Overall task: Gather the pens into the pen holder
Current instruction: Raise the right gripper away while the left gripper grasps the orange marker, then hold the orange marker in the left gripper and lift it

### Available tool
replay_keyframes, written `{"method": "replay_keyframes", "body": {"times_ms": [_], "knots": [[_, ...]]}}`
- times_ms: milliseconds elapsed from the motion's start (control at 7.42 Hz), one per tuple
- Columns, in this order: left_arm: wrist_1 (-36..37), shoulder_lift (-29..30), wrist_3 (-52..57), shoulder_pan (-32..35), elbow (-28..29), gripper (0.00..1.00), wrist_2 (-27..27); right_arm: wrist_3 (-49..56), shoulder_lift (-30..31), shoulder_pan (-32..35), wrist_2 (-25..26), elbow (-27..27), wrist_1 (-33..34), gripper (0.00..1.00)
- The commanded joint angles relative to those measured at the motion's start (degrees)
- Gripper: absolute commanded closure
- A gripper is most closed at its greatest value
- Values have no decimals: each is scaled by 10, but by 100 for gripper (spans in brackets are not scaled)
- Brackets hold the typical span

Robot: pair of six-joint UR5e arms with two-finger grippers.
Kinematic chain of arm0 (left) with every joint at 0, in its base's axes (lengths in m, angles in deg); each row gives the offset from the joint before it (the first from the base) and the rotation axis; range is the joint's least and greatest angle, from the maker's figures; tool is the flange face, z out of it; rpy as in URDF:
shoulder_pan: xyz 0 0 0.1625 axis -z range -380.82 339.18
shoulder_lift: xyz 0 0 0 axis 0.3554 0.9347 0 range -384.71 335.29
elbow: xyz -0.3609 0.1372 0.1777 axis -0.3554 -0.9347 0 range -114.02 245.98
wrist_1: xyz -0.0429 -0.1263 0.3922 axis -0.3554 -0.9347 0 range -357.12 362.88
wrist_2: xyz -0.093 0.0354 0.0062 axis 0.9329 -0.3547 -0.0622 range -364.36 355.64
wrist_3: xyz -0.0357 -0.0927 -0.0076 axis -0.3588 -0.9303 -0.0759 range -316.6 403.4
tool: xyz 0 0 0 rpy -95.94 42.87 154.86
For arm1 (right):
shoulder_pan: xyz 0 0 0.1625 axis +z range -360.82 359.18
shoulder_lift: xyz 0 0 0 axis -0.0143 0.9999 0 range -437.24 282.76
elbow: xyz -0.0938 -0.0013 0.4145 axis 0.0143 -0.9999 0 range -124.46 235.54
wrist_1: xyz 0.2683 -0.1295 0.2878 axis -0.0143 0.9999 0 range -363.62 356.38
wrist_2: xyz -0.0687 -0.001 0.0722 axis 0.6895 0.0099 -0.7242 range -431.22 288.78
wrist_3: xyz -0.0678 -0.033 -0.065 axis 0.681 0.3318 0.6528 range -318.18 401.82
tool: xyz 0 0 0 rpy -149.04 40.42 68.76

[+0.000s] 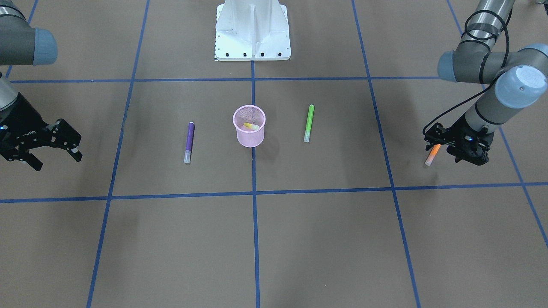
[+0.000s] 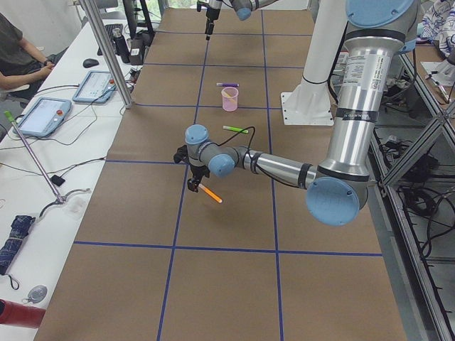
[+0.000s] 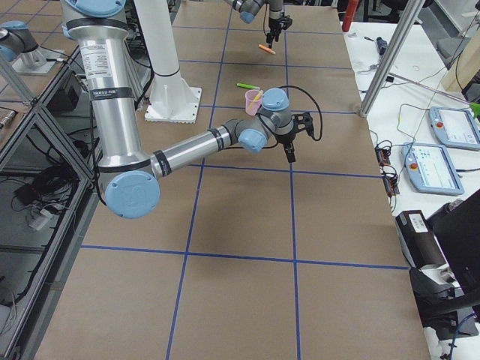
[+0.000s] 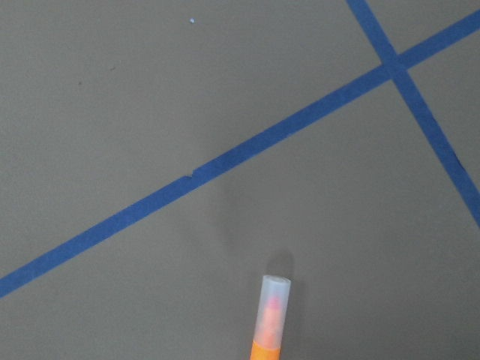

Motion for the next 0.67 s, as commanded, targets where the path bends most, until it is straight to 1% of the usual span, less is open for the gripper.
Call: {"method": "replay_keyframes", "body": {"times_ms": [0, 270, 539], "knots": [[-1, 15, 0, -1, 31, 19, 2, 10, 7, 4, -10, 0, -1, 1], [-1, 15, 0, -1, 33, 26, 6, 4, 6, 4, -9, 1, -3, 1], [-2, 14, 1, -1, 32, 29, 6, 2, 0, 4, -10, 5, -3, 1]]}}
